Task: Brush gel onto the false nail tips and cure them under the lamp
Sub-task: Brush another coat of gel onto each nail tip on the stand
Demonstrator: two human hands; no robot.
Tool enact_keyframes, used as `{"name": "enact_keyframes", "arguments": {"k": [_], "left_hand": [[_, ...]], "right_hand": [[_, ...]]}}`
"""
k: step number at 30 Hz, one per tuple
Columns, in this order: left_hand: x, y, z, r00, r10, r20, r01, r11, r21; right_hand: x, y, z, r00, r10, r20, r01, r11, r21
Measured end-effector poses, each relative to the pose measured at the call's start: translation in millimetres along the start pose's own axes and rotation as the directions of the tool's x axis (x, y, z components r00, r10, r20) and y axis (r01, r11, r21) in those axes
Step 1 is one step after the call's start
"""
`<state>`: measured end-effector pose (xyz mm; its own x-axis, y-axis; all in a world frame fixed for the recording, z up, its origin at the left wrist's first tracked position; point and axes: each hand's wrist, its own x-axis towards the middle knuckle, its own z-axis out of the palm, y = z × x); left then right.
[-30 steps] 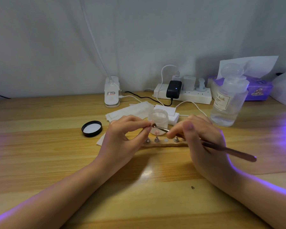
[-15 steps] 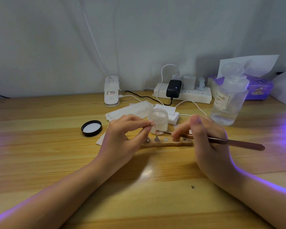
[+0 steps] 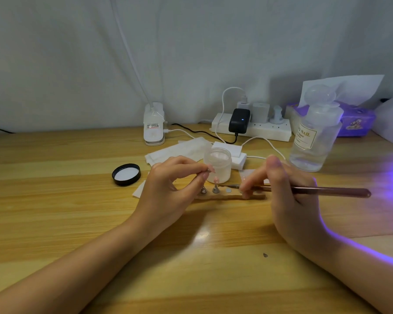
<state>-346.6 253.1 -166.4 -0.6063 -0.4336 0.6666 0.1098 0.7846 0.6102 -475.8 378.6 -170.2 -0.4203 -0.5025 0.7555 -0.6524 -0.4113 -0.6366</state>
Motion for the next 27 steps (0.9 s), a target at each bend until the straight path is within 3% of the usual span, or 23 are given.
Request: {"name": "enact_keyframes", "arguments": {"k": [6, 12, 19, 24, 27], "left_hand": [[-0.2, 0.1, 0.8, 1.0, -0.003, -0.004, 0.003, 1.0, 0.006], [-0.1, 0.2, -0.3, 1.0, -0.026, 0.005, 0.026, 1.0, -0.016], [0.2, 0.6, 0.4, 1.0, -0.023, 0.001, 0.023, 1.0, -0.016], [-0.2, 0.4, -0.1, 0.999, -0.035, 0.0, 0.035, 0.999, -0.01], [-0.1, 0.8, -0.1, 0.999, -0.039, 0.005, 0.039, 0.999, -0.019]], "right_hand": [[3.0, -0.9, 8.3, 0.989, -0.134, 0.066, 0.141, 0.983, -0.115], [-0.6, -0.4, 0.4, 1.0, -0.004, 0.026, 0.005, 0.999, -0.033], [2.6, -2.7, 7.1, 0.993, -0.077, 0.085, 0.087, 0.988, -0.125], [-1.2, -2.0, 1.6, 1.0, 0.006, 0.021, -0.005, 0.997, -0.077], [-1.0, -4.1, 1.4, 1.0, -0.018, -0.004, 0.017, 0.998, -0.063]]}}
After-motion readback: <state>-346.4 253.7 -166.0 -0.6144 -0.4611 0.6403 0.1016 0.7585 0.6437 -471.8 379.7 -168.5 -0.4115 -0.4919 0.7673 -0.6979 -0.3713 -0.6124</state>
